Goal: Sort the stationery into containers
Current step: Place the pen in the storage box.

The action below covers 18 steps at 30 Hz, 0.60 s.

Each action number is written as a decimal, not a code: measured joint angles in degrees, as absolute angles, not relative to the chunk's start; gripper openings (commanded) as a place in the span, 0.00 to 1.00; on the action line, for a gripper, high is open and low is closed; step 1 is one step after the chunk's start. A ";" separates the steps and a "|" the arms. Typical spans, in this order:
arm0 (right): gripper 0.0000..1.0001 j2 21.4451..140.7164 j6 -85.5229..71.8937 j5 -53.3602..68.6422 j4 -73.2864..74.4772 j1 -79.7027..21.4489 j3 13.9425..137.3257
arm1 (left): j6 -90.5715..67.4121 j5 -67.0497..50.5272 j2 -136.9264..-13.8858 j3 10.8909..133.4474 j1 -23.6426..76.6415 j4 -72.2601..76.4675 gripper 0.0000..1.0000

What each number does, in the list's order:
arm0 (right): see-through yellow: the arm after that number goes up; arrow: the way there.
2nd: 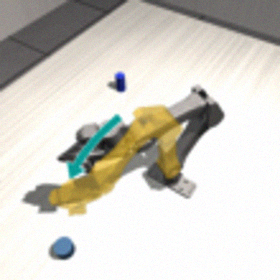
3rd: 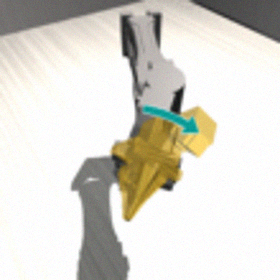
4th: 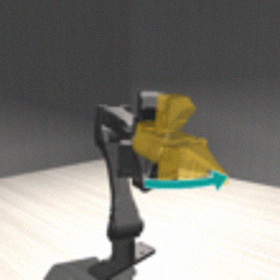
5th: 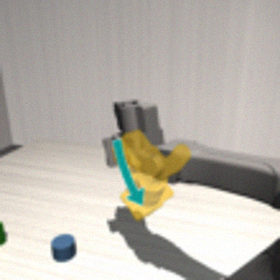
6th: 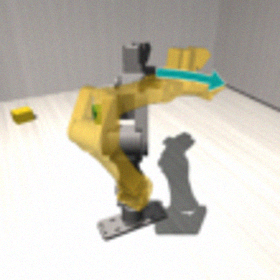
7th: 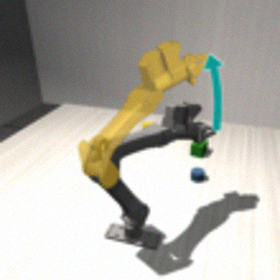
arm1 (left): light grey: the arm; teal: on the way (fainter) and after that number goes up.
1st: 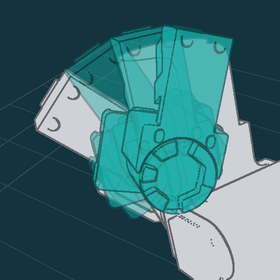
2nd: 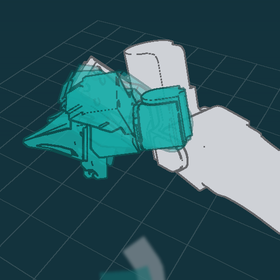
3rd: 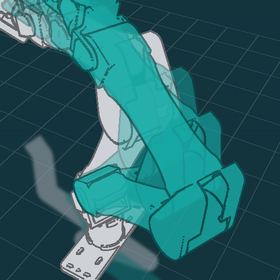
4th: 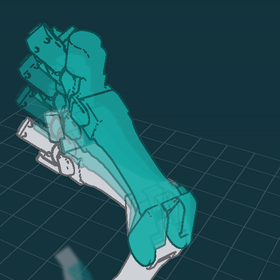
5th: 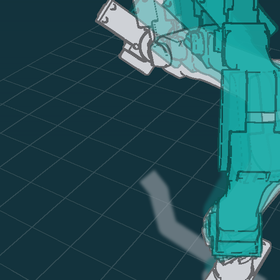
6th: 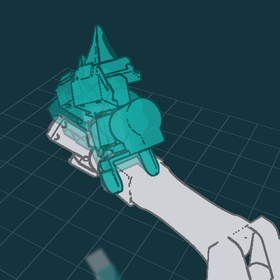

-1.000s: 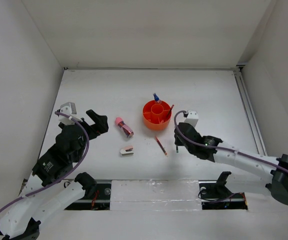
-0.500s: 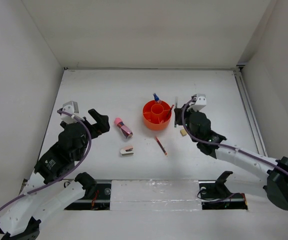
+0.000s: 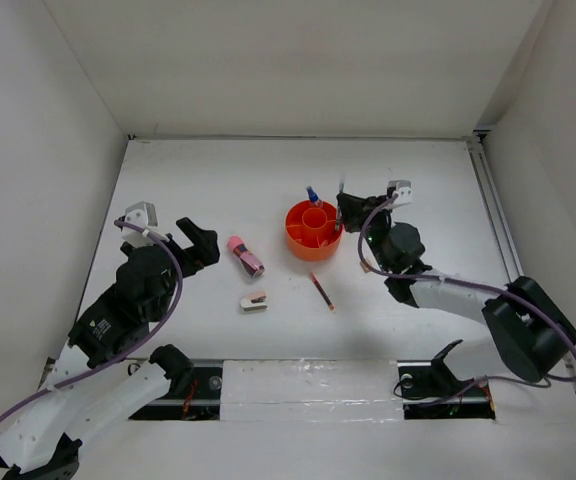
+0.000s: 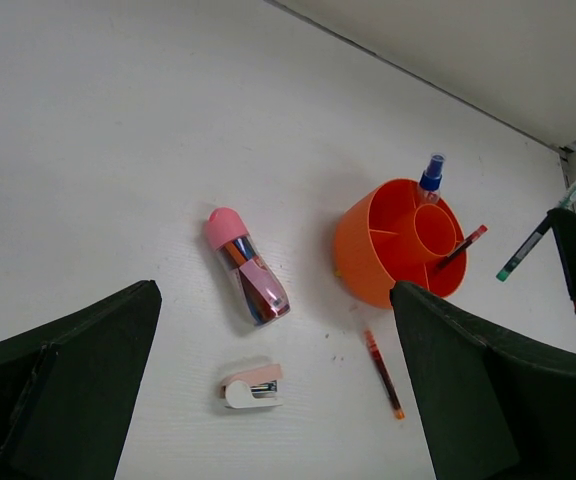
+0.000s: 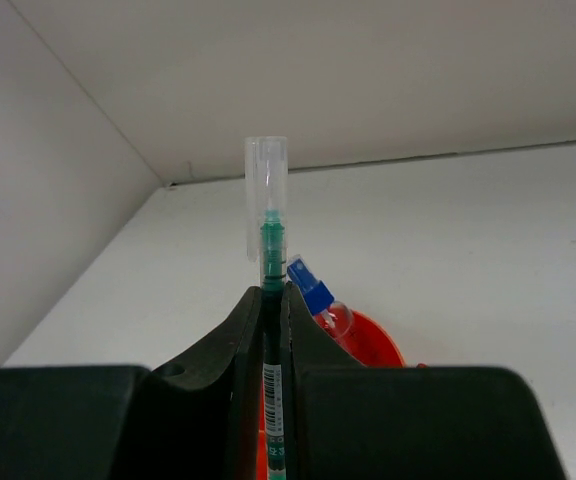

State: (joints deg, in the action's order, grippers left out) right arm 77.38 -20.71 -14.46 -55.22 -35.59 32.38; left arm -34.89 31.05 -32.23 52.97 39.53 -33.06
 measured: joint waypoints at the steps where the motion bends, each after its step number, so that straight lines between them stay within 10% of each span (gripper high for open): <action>1: 0.00 78.65 -20.73 -13.85 -57.74 -35.59 31.70 | -34.87 31.05 -32.23 52.97 39.53 -33.01 0.99; 18: 0.00 93.47 -22.28 -7.53 -72.49 -33.74 27.16 | -33.58 29.93 -32.23 52.95 39.53 -32.49 0.99</action>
State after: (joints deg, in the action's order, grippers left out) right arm 93.47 -22.28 -7.53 -72.49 -33.74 27.16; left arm -33.58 29.93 -32.23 52.95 39.53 -32.49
